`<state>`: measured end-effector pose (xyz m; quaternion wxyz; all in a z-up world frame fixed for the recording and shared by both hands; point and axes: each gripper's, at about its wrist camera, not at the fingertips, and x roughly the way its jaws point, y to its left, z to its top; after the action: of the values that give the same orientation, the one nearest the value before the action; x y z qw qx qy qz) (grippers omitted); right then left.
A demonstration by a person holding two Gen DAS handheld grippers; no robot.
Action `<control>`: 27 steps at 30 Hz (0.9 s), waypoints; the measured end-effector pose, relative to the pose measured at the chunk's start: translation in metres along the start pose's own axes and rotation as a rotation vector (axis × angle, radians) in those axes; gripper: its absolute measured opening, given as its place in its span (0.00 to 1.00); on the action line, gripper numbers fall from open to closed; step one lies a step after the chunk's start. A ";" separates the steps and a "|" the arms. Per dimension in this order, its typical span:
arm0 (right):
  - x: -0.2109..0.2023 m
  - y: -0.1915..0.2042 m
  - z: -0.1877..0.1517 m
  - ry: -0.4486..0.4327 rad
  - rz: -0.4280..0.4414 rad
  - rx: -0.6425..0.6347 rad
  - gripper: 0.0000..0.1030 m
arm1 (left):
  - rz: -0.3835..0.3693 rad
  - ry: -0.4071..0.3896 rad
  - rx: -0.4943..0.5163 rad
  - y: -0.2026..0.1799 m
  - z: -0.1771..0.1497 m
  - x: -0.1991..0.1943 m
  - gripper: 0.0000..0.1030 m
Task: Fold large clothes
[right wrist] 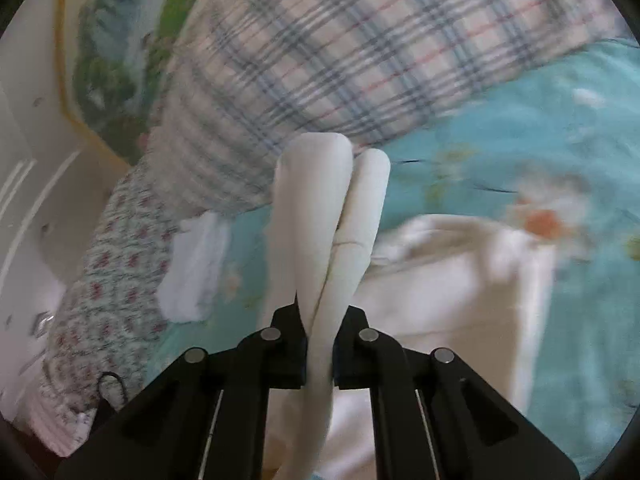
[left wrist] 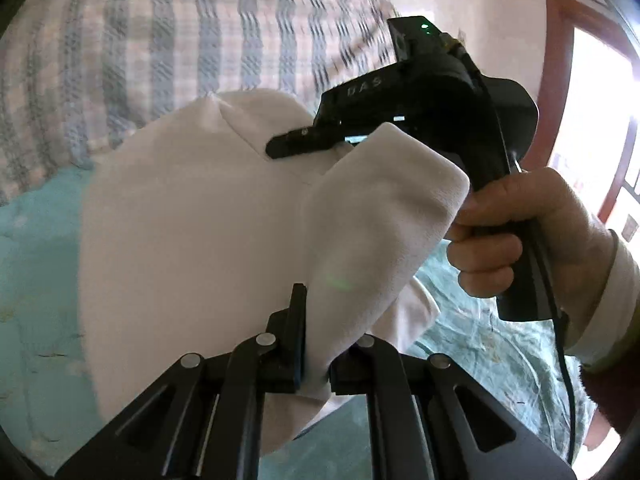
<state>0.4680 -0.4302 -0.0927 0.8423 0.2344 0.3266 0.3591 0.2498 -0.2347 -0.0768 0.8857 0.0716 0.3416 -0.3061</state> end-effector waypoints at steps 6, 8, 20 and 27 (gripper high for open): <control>0.022 -0.066 -0.025 0.075 -0.126 0.092 0.08 | -0.011 0.078 -0.005 -0.002 -0.017 0.035 0.07; 0.024 -0.072 -0.027 0.057 -0.102 0.103 0.08 | -0.015 0.089 -0.010 0.000 -0.016 0.035 0.09; 0.002 -0.053 -0.035 0.049 -0.194 0.045 0.32 | -0.053 0.036 -0.154 0.021 -0.019 -0.051 0.89; -0.025 -0.038 -0.047 0.014 -0.145 0.048 0.74 | 0.012 -0.067 -0.386 0.085 -0.019 -0.081 0.94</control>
<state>0.4388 -0.4655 -0.1391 0.8579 0.2279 0.3569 0.2909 0.2428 -0.1198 -0.0457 0.8956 -0.1077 0.3638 -0.2321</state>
